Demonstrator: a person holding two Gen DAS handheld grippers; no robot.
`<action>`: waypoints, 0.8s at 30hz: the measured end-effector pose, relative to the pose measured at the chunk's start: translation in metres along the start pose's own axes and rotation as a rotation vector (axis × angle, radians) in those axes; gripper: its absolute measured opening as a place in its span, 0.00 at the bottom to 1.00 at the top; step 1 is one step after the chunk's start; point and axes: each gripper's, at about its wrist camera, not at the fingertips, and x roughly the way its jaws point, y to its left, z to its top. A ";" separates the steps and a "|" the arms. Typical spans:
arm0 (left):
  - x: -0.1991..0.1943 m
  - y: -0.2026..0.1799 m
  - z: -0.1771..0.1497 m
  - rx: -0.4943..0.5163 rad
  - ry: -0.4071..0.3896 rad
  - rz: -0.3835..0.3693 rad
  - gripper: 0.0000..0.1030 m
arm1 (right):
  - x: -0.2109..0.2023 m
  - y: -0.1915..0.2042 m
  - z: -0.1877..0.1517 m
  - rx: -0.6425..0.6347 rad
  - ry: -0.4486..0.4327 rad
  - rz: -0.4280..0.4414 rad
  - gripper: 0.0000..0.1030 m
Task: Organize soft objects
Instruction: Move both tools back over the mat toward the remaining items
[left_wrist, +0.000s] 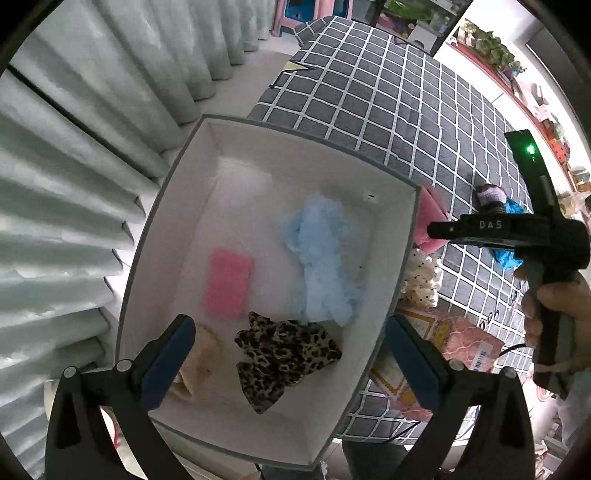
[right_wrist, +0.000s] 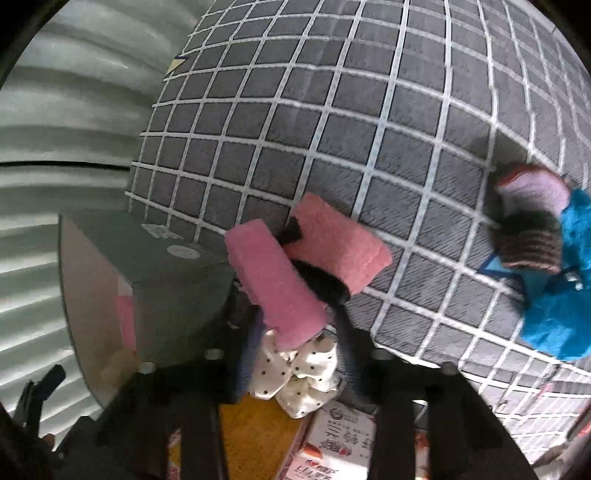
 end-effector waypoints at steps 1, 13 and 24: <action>-0.002 -0.004 0.002 0.005 -0.001 0.003 1.00 | -0.002 -0.003 -0.002 0.003 -0.008 0.003 0.35; -0.021 -0.083 0.025 0.145 -0.051 -0.044 1.00 | -0.070 -0.125 -0.069 0.233 -0.108 0.050 0.35; -0.009 -0.195 0.031 0.305 -0.030 -0.102 1.00 | -0.101 -0.235 -0.136 0.499 -0.155 -0.104 0.73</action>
